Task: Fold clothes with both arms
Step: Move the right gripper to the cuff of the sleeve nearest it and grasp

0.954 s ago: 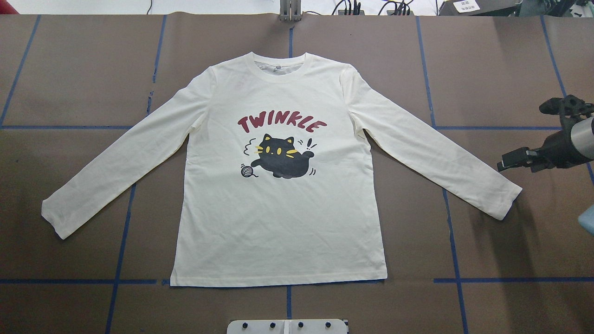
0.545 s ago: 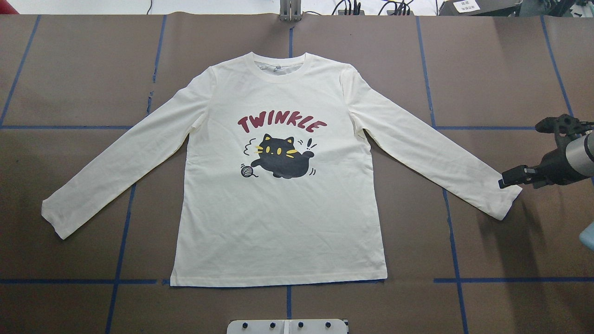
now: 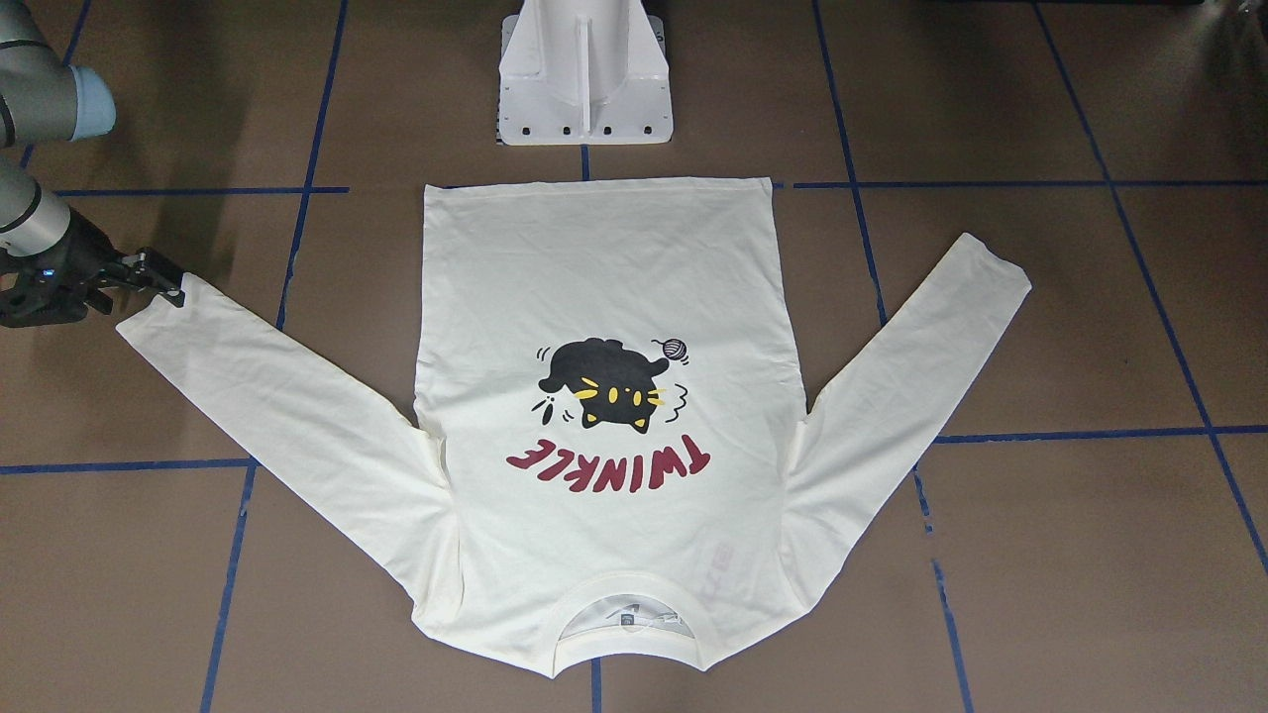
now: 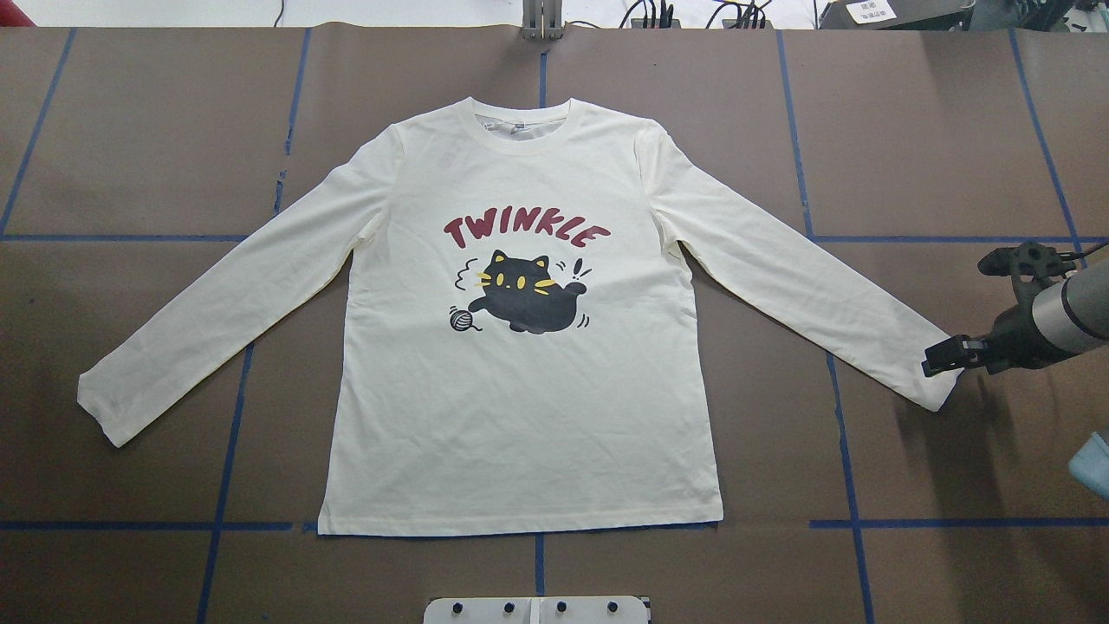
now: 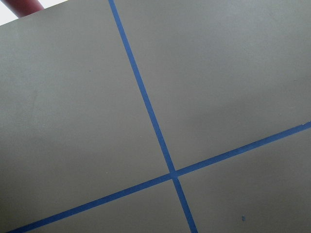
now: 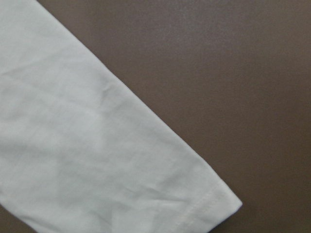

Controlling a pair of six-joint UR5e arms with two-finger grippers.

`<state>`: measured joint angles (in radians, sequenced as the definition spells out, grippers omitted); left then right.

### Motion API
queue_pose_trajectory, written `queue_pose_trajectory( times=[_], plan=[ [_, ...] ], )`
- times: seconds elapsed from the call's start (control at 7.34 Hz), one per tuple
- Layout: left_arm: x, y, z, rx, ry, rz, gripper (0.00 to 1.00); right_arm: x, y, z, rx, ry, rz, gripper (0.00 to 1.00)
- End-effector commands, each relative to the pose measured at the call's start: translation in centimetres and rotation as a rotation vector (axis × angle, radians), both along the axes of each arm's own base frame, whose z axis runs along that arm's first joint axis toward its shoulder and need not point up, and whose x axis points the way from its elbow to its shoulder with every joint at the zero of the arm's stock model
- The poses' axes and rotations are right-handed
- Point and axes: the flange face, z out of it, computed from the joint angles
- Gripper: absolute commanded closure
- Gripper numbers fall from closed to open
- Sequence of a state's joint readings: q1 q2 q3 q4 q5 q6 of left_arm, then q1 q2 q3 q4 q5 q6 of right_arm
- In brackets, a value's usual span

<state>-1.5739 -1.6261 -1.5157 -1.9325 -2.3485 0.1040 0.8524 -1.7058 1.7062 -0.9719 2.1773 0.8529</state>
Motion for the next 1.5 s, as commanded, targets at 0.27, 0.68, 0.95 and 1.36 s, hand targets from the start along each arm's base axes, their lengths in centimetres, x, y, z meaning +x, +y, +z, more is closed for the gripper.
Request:
queue_pose_trajectory(
  times=[0.27, 0.68, 0.95, 1.36],
  plan=[
    [0.0, 0.2, 0.5, -0.003, 0.0, 0.001, 0.0, -0.5, 0.4, 0.4, -0.002, 0.014, -0.012, 0.39],
    [0.0, 0.1, 0.4, -0.002, 0.0, 0.001, 0.0, -0.4, 0.4, 0.1, 0.0, 0.01, -0.01, 0.74],
    [0.0, 0.1, 0.2, 0.003, 0.0, 0.001, 0.0, -0.5, 0.2, -0.6, 0.011, 0.001, -0.01, 0.94],
    [0.1, 0.1, 0.2, 0.001, 0.0, 0.003, 0.0, -1.0, -0.7, -1.7, 0.032, -0.015, -0.001, 1.0]
  ],
)
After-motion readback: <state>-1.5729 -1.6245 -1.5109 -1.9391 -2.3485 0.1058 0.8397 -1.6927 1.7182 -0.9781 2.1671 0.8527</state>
